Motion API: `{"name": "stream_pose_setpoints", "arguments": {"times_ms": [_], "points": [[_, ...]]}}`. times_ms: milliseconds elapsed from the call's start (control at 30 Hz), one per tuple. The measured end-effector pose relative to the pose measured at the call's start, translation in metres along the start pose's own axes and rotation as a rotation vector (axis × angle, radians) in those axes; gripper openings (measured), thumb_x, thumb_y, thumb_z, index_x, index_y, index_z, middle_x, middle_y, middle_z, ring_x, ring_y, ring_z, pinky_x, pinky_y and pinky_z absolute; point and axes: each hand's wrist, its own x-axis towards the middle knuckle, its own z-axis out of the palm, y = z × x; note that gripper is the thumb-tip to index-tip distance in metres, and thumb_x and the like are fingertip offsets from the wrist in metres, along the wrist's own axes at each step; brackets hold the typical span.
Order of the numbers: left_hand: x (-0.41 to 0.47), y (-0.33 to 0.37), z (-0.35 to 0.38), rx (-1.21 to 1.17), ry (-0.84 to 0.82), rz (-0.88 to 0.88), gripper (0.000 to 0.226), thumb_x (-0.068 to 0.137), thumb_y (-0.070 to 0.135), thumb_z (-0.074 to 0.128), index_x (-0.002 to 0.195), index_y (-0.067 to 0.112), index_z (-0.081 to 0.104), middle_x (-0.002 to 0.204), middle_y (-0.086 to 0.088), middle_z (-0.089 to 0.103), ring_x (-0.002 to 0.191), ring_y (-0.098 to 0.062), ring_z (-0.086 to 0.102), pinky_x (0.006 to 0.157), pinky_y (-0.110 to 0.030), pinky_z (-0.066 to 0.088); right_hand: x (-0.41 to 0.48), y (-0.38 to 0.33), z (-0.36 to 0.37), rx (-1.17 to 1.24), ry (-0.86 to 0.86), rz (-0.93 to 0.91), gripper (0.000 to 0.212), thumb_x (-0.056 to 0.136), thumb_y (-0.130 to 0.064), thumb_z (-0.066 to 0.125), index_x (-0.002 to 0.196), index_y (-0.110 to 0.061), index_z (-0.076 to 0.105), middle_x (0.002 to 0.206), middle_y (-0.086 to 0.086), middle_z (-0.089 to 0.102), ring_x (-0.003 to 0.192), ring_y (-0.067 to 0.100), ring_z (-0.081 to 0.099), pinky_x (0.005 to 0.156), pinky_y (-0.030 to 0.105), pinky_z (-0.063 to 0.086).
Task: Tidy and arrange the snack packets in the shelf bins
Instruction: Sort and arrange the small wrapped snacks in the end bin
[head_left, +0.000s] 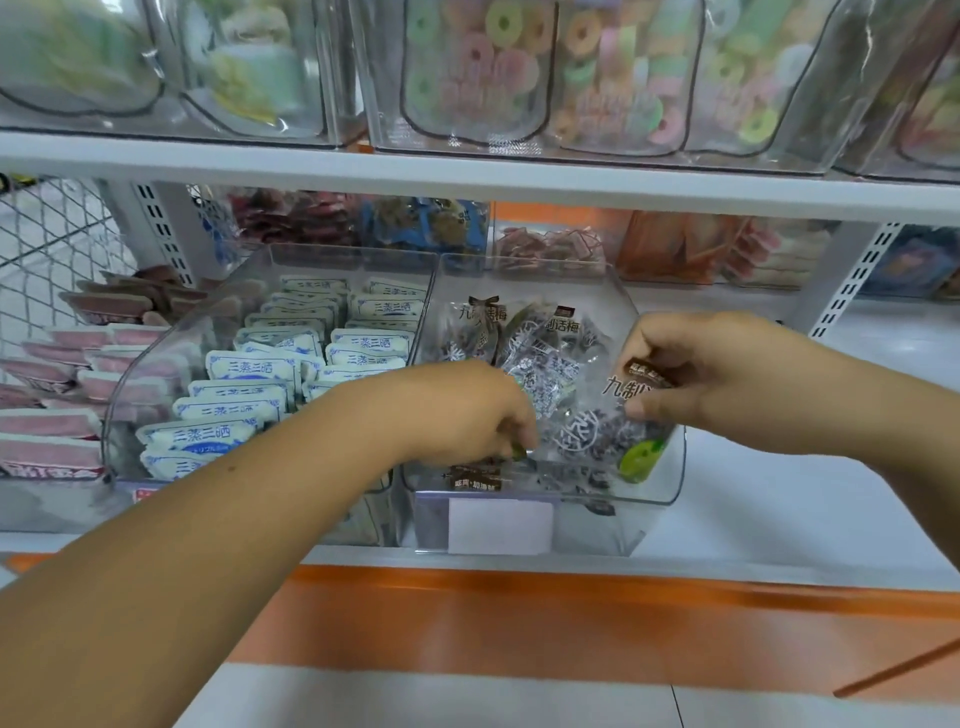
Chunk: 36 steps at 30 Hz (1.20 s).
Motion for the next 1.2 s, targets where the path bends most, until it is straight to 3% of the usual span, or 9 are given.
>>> {"name": "stream_pose_setpoints", "arguments": {"times_ms": [33, 133, 333, 467, 600, 767, 867, 1100, 1200], "points": [[0.001, 0.002, 0.000, -0.038, 0.044, 0.035, 0.012, 0.091, 0.023, 0.065, 0.094, 0.035, 0.065, 0.091, 0.017, 0.064, 0.082, -0.005, 0.059, 0.071, -0.022, 0.047, 0.000, 0.001, -0.002, 0.041, 0.016, -0.003, 0.021, 0.079, -0.025, 0.075, 0.082, -0.034, 0.056, 0.078, -0.008, 0.068, 0.074, 0.011, 0.064, 0.079, 0.039, 0.052], [0.010, 0.010, 0.009, -0.102, 0.100, 0.076, 0.037, 0.082, 0.041, 0.072, 0.067, 0.030, 0.041, 0.073, 0.014, 0.046, 0.063, -0.001, 0.042, 0.053, -0.022, 0.030, -0.003, 0.004, -0.007, 0.158, 0.046, 0.001, 0.023, 0.079, -0.019, 0.075, 0.084, -0.034, 0.058, 0.080, -0.006, 0.071, 0.078, 0.017, 0.068, 0.083, 0.049, 0.052], [0.024, 0.022, 0.015, -0.007, 0.099, 0.006, 0.051, 0.074, 0.056, 0.074, 0.095, 0.018, 0.047, 0.081, 0.013, 0.033, 0.067, -0.004, 0.038, 0.053, -0.024, 0.033, -0.007, 0.007, -0.007, 0.178, 0.053, 0.021, 0.022, 0.080, -0.020, 0.075, 0.084, -0.034, 0.058, 0.082, -0.007, 0.071, 0.080, 0.019, 0.068, 0.084, 0.050, 0.052], [0.024, 0.020, 0.010, -0.130, 0.066, 0.009, 0.047, 0.076, 0.051, 0.075, 0.092, 0.023, 0.040, 0.087, 0.018, 0.032, 0.070, -0.002, 0.039, 0.051, -0.013, 0.029, -0.008, 0.011, -0.008, 0.223, 0.101, 0.036, 0.019, 0.079, -0.020, 0.075, 0.083, -0.029, 0.059, 0.083, -0.003, 0.071, 0.083, 0.023, 0.067, 0.085, 0.051, 0.052], [0.027, 0.019, 0.017, -0.253, 0.024, -0.015, 0.076, 0.076, 0.034, 0.080, 0.135, 0.014, 0.037, 0.119, 0.008, 0.042, 0.089, -0.009, 0.046, 0.069, -0.012, 0.038, -0.007, 0.010, -0.006, 0.218, 0.066, 0.032, 0.022, 0.079, -0.023, 0.074, 0.085, -0.034, 0.056, 0.083, -0.003, 0.070, 0.082, 0.023, 0.066, 0.084, 0.052, 0.051], [0.033, 0.005, 0.021, -0.408, 0.287, 0.079, 0.016, 0.083, 0.018, 0.073, 0.094, 0.029, 0.068, 0.107, 0.011, 0.052, 0.092, -0.006, 0.053, 0.088, -0.016, 0.043, -0.011, 0.007, -0.003, 0.186, 0.013, 0.018, 0.023, 0.079, -0.022, 0.075, 0.084, -0.033, 0.056, 0.083, -0.001, 0.069, 0.081, 0.023, 0.066, 0.083, 0.052, 0.052], [0.036, 0.002, 0.018, -0.445, 0.459, 0.042, 0.011, 0.087, 0.020, 0.069, 0.096, 0.024, 0.075, 0.103, 0.008, 0.060, 0.080, -0.003, 0.057, 0.087, -0.031, 0.050, -0.011, 0.000, 0.003, -0.025, -0.023, -0.037, 0.021, 0.081, -0.026, 0.074, 0.083, -0.031, 0.054, 0.073, -0.008, 0.062, 0.071, 0.010, 0.059, 0.074, 0.039, 0.051], [0.034, 0.001, 0.016, -0.467, 0.432, -0.045, 0.017, 0.085, 0.024, 0.072, 0.103, 0.025, 0.073, 0.112, 0.006, 0.064, 0.067, 0.003, 0.053, 0.078, -0.023, 0.046, 0.005, -0.018, 0.037, -0.432, -0.356, -0.029, 0.010, 0.091, -0.027, 0.058, 0.101, -0.029, 0.057, 0.090, -0.008, 0.060, 0.085, 0.015, 0.053, 0.073, 0.030, 0.044], [0.027, 0.000, 0.017, -0.365, 0.328, -0.075, 0.034, 0.084, 0.034, 0.072, 0.117, 0.031, 0.063, 0.112, 0.012, 0.051, 0.091, -0.004, 0.051, 0.084, -0.021, 0.038, 0.007, -0.024, 0.038, -0.401, -0.480, 0.022, 0.019, 0.096, -0.032, 0.051, 0.108, -0.032, 0.065, 0.101, -0.008, 0.064, 0.092, 0.015, 0.058, 0.083, 0.032, 0.048]]}}
